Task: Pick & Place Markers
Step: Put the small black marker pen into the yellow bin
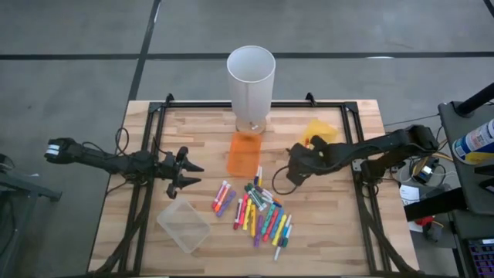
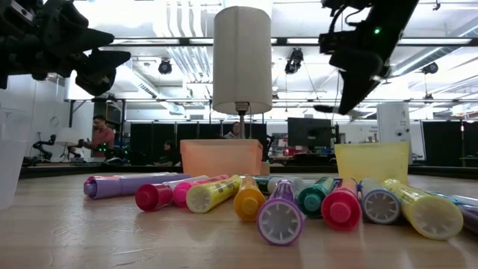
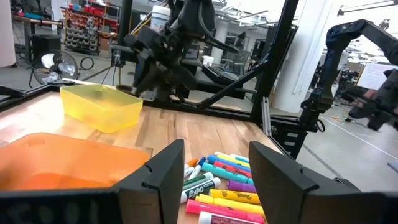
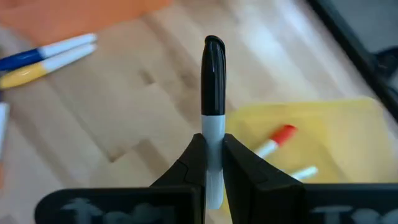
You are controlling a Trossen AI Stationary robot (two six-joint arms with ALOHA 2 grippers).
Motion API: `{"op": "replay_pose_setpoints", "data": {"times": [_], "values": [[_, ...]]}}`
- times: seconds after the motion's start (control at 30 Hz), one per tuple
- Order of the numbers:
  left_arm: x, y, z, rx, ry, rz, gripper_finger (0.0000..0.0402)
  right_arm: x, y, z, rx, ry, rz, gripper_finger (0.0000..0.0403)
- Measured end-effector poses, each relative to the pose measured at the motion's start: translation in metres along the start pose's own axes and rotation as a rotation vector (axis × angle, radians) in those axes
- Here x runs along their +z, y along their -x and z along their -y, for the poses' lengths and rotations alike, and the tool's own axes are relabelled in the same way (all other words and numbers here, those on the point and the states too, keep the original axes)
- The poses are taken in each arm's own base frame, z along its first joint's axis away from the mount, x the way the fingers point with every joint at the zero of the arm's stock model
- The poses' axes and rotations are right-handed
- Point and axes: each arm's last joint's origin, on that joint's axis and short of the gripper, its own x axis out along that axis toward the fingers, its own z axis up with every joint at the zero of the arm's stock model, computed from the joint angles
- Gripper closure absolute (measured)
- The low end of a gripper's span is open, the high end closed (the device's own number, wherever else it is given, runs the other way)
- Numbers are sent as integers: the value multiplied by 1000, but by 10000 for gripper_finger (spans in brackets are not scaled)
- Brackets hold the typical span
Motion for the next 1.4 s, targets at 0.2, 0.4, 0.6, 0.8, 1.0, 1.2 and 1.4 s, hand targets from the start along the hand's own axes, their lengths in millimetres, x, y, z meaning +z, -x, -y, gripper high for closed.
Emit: {"op": "replay_pose_setpoints", "data": {"times": [0.2,0.4,0.6,0.8,1.0,1.2,1.4], "values": [[0,0,0,1,0,-1,227,-8,15,21,-109,-126,6,380],[-1,0,0,1,0,-4,227,-17,18,37,-189,-219,36,380],[0,0,0,1,0,-5,227,-25,5,51,-253,-265,10,380],[-1,0,0,1,0,-5,227,-31,-11,65,-324,-274,-47,380],[0,0,0,1,0,-5,227,-35,-24,76,-376,-284,-92,380],[0,0,0,1,0,-5,227,-33,-30,79,-367,-279,-93,380],[0,0,0,1,0,-5,227,-27,-33,79,-336,-275,-64,377]]}}
